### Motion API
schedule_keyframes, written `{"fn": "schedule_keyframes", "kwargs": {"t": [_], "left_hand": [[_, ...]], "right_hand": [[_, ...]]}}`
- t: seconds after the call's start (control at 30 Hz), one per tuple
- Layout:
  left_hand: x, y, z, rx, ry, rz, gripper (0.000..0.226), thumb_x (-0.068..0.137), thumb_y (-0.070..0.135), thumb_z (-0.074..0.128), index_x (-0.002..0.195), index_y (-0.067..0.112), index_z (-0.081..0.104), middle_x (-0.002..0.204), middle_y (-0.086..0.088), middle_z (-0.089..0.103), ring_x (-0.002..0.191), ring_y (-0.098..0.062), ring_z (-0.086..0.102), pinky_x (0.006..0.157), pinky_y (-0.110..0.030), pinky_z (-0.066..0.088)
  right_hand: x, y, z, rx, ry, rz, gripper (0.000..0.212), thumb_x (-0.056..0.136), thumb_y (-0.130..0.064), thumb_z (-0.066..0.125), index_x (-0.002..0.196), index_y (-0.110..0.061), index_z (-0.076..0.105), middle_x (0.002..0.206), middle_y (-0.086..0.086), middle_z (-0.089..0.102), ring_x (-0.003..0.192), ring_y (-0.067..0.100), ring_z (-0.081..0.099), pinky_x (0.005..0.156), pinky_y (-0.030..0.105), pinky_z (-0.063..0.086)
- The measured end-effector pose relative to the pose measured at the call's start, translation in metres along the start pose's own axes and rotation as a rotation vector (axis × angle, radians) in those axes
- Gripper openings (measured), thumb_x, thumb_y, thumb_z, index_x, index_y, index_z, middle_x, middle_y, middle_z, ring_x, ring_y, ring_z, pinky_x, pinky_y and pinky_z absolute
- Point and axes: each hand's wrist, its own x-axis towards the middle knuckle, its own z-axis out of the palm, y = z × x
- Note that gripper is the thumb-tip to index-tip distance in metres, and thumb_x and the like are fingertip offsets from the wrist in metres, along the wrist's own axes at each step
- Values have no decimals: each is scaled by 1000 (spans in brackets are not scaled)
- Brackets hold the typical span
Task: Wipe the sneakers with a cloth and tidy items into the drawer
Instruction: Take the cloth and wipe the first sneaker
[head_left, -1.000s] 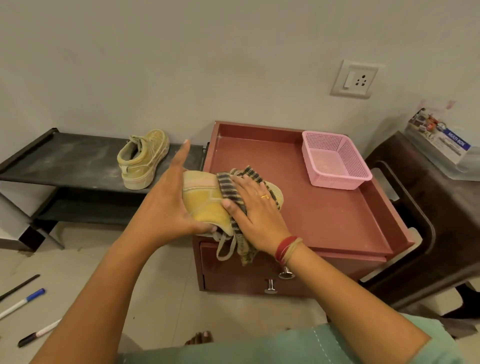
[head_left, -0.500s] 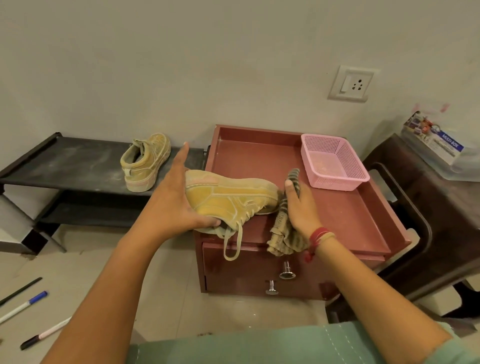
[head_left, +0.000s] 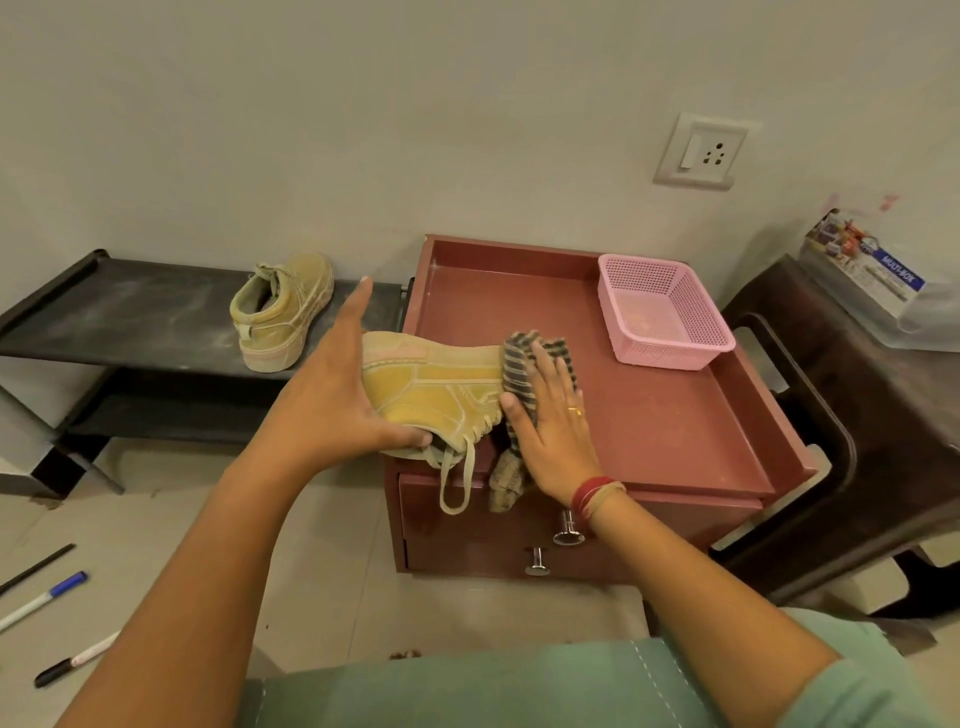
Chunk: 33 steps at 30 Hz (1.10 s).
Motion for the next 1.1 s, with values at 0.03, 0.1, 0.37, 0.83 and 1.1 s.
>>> {"fn": "schedule_keyframes", "kwargs": {"t": [0.03,0.1,0.37,0.83,1.1], "left_hand": [[1,1,0,-6,2,-7,146,42,43,93,149,41,-6,145,-4,36,130,-24,42,104,-45,42],[1,2,1,-15,8,-23,145,43,44,93,149,40,-5,148,-4,34,132,-25,40,105,-47,40],[3,2,0,-25,-2,-52,144,44,41,94,151,37,-4,152,-3,29,136,-24,35,110,-44,35],[5,1,0,-36,-7,-49,143,44,41,94,151,35,-1,152,-1,29,136,-22,35,111,-44,34],[3,-1,1,-32,-10,-44,141,45,38,94,151,33,1,151,0,29,136,-20,34,111,-41,33]], "right_hand": [[-1,9,-2,-14,-10,43,59,90,-63,19,144,-42,8,158,-15,2,146,10,-1,116,39,-4],[2,30,-4,-36,-57,154,63,91,-64,22,147,-36,15,158,-7,13,146,15,12,117,44,2],[13,-6,-19,299,157,19,52,95,-54,30,140,-30,37,149,-2,36,138,15,31,113,37,26],[9,-25,-16,272,75,-32,49,95,-51,31,142,-37,25,157,-8,17,144,9,11,117,37,9],[14,6,1,200,-31,53,58,95,-57,28,147,-31,24,158,-12,5,146,16,-7,114,35,-1]]}}
